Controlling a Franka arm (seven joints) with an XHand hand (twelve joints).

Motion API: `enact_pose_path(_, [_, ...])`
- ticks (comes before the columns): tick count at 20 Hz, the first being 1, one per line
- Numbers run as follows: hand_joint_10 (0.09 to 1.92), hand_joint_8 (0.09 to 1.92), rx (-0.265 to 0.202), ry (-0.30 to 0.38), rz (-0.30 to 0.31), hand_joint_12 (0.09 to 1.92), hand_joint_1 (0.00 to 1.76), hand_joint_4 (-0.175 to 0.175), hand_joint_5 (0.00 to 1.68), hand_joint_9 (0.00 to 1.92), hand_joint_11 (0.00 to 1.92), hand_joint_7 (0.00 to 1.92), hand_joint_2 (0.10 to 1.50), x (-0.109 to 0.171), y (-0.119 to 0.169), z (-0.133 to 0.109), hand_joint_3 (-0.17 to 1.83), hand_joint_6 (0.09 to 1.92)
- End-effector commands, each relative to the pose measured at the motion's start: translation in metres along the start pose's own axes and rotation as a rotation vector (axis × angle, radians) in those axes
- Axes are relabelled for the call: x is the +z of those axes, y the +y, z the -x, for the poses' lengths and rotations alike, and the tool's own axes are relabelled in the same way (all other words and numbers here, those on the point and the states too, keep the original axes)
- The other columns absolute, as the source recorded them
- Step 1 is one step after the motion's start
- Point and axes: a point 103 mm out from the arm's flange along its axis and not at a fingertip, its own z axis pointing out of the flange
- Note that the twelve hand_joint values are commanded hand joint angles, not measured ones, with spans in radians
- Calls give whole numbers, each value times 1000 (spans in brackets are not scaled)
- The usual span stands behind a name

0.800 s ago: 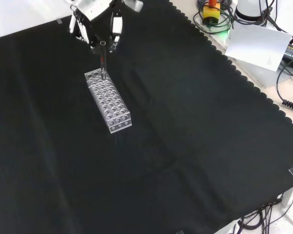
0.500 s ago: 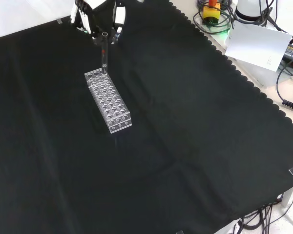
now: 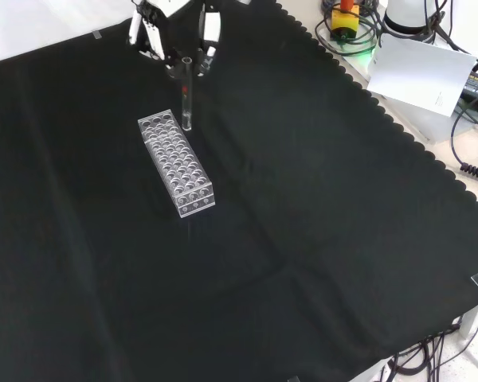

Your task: Shake the test tube.

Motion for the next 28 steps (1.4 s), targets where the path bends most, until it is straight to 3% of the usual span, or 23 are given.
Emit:
enact_pose_path(1, [87,789,-77,38,-7,1297,1429,-175,1325,1463,671,1367,719,6,0,-41,470,294])
enact_pose_path(6, [87,788,-113,35,-13,1298,1429,-175,1326,1465,670,1367,718,9,1,-62,472,292])
enact_pose_path(10, [87,788,-63,16,-18,1298,1429,-175,1327,1465,670,1368,717,10,0,-45,474,291])
enact_pose_path(14, [87,787,31,-25,-24,1298,1429,-175,1328,1466,670,1368,716,11,-2,-4,475,290])
enact_pose_path(23, [87,786,303,-107,-20,1299,1429,-175,1330,1468,669,1369,714,-3,-24,117,477,288])
enact_pose_path(28, [87,786,399,-130,-7,1299,1429,-175,1330,1469,669,1369,714,-14,-39,161,478,287])
